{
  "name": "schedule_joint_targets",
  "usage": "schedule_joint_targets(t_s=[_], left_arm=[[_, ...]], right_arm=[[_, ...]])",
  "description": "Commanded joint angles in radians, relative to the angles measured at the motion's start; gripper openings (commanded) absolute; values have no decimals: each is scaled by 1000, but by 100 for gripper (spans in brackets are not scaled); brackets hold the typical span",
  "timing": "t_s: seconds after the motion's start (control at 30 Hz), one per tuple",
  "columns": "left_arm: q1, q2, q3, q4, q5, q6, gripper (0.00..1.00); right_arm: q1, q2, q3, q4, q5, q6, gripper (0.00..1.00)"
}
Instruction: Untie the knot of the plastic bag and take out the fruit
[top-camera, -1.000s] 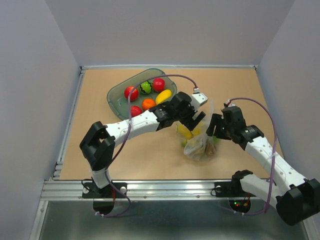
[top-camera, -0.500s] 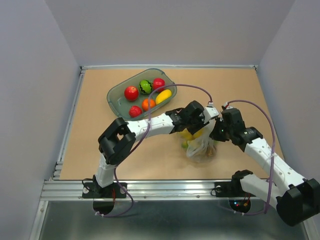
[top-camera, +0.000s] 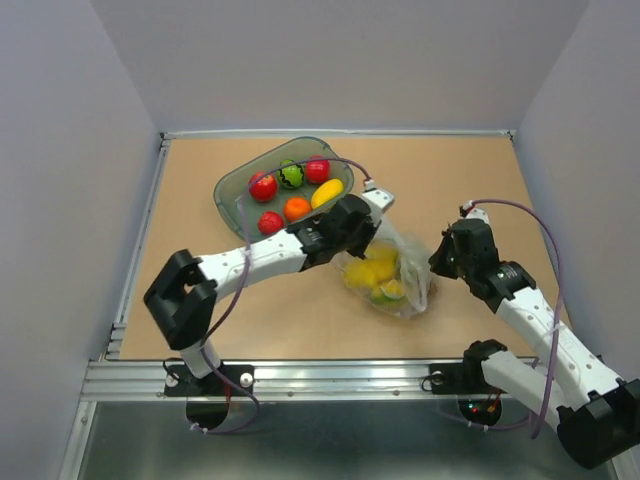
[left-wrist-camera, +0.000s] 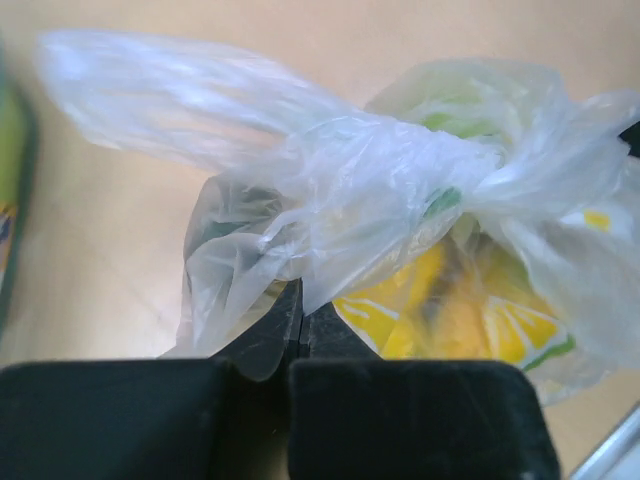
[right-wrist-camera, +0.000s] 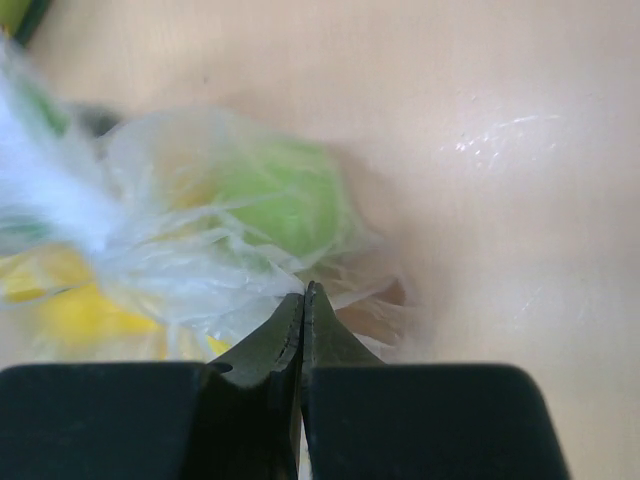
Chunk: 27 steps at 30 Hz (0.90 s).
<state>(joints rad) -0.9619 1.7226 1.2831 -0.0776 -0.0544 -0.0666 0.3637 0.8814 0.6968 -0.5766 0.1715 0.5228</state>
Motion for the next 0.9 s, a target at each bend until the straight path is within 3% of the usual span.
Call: schedule_joint_targets(t_s=[0.0, 0.17, 0.27, 0.4, 0.57, 0.6, 0.63, 0.67, 0.73, 0.77, 0.87], left_arm=[[63, -248, -119, -10, -105, -170, 0], [80, -467, -290, -132, -166, -337, 0], [113, -578, -425, -154, -185, -422, 0], [121, -754, -547, -129, -156, -514, 0], [124, -836, -643, -159, -223, -651, 0], [124, -856, -654, -145, -216, -662, 0], [124, -870, -671, -89, -197, -665, 0], [124, -870, -676, -52, -174, -659, 0], [121, -856, -665, 17, -108, -644, 0], [117, -819, -650, 54, -98, -624, 0], [107, -726, -553, 50, -87, -569, 0]], right_arm=[[-3, -28, 61, -23, 270, 22, 1], [-15, -42, 128, -51, 500, -23, 0], [-37, -29, 156, -51, 536, -30, 0], [-42, 14, 202, -51, 491, -34, 1], [-43, 51, 219, -49, 441, -75, 1], [-43, 69, 231, -45, 349, -139, 1], [-43, 89, 256, -34, 280, -220, 8], [-45, 90, 273, -32, 205, -221, 8], [-43, 120, 305, -32, -36, -346, 26], [-43, 126, 334, -34, -102, -375, 45], [-40, 129, 375, -43, -303, -469, 68]])
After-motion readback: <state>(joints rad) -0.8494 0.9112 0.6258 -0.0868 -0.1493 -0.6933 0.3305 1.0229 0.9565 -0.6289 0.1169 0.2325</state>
